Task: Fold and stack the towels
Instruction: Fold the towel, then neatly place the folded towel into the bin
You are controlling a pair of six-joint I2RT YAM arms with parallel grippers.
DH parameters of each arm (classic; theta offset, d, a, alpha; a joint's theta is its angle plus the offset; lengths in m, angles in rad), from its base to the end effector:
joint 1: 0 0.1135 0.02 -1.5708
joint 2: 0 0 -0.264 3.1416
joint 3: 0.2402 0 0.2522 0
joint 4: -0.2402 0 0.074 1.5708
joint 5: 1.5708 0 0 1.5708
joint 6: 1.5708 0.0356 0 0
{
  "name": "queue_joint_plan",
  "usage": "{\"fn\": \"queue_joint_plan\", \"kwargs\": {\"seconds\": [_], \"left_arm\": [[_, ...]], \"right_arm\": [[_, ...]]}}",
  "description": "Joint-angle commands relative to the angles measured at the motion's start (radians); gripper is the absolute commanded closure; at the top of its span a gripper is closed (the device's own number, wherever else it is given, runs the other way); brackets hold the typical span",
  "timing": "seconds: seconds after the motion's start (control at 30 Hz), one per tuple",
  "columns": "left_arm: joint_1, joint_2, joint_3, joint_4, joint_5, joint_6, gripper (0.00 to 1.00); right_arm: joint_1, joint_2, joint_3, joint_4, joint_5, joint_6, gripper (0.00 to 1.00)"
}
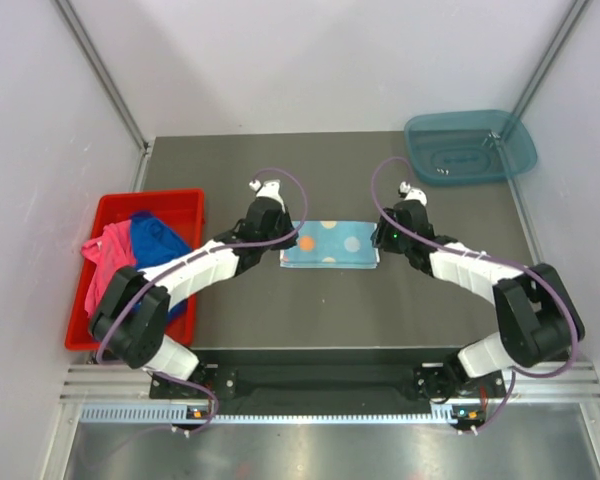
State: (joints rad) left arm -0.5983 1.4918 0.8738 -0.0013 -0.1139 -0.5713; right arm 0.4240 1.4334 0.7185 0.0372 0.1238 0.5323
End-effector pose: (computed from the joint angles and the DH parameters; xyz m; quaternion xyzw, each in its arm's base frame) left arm 0.2689 -0.1784 0.2202 -0.0141 0.8878 -0.2102 0.4092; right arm 0.2692 0.1167 0.1912 0.0754 0.8974 0.1488 0.4084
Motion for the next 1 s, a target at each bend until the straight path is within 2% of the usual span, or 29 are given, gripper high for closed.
{"fn": "queue_joint_plan", "kwargs": {"seconds": [0.0, 0.23, 0.53, 0.83, 0.93, 0.97], "left_arm": [[-0.009, 0.059, 0.086, 0.041, 0.098, 0.034, 0.82], [-0.043, 0.217, 0.134, 0.174, 0.22, -0.01, 0.82], [-0.078, 0.304, 0.037, 0.28, 0.203, -0.077, 0.84], [-0.086, 0.265, -0.007, 0.293, 0.154, -0.124, 0.86], [-0.086, 0.19, 0.03, 0.22, 0.123, -0.13, 0.86], [-0.086, 0.17, 0.04, 0.198, 0.085, -0.128, 0.86]], "right_arm": [[-0.027, 0.077, 0.076, -0.016, -0.039, -0.034, 0.55], [-0.03, 0.217, 0.142, -0.004, -0.104, -0.029, 0.52], [0.005, 0.265, 0.111, 0.023, -0.11, 0.006, 0.54], [0.107, 0.282, 0.144, -0.08, 0.04, -0.005, 0.73], [0.113, 0.294, 0.173, -0.123, 0.083, -0.034, 0.85], [0.113, 0.294, 0.192, -0.138, 0.102, -0.046, 0.93]]}}
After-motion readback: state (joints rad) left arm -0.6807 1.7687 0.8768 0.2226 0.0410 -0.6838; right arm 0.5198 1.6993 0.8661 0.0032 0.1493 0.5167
